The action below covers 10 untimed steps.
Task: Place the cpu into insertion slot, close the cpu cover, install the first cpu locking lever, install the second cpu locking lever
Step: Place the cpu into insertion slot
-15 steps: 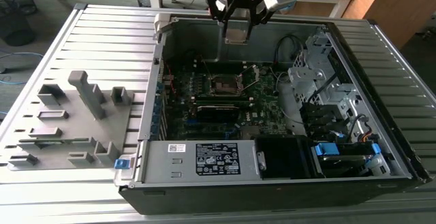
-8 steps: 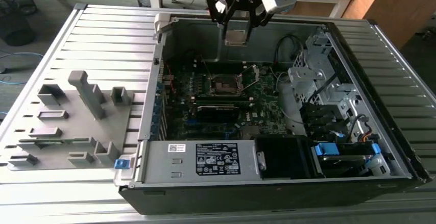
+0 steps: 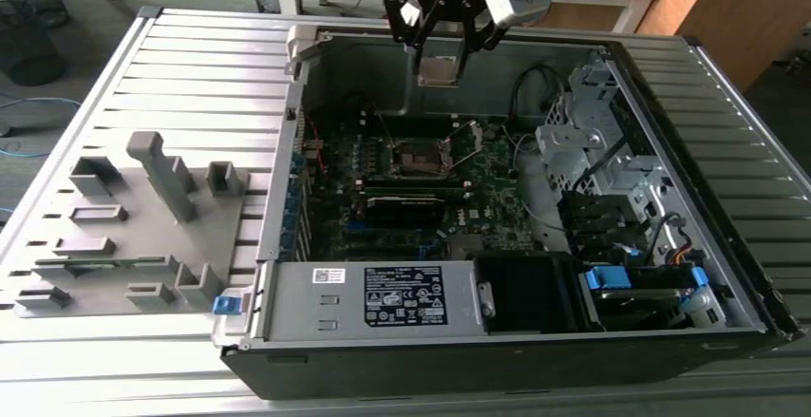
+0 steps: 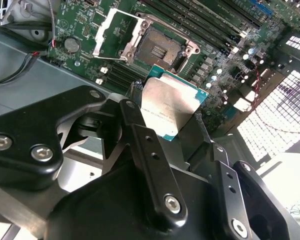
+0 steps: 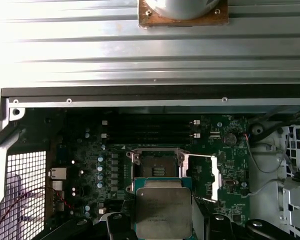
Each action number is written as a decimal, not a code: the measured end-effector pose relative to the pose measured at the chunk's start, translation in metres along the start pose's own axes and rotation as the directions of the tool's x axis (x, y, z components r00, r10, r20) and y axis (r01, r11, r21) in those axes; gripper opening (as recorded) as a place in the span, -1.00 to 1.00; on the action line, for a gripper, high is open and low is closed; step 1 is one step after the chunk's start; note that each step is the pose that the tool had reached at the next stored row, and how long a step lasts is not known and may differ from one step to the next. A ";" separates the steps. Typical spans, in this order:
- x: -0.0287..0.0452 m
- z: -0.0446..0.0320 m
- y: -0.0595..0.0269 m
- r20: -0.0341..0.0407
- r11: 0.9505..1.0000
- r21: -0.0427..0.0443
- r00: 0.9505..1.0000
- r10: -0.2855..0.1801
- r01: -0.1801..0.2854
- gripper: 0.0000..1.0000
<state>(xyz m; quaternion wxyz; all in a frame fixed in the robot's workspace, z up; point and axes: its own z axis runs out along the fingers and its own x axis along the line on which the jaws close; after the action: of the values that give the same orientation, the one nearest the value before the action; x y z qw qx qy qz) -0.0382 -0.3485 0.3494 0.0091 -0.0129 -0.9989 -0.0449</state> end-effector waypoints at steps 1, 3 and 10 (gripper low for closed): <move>0.0003 0.0002 0.0000 0.000 1.000 0.000 1.000 0.000 0.000 0.07; 0.0012 0.0008 -0.0001 0.000 1.000 0.000 1.000 0.000 0.000 0.07; 0.0022 0.0086 -0.0012 0.001 1.000 0.000 1.000 0.000 0.000 0.07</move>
<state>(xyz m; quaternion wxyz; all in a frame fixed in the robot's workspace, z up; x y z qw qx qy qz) -0.0406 -0.3488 0.3407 0.0088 -0.0128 -0.9989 -0.0451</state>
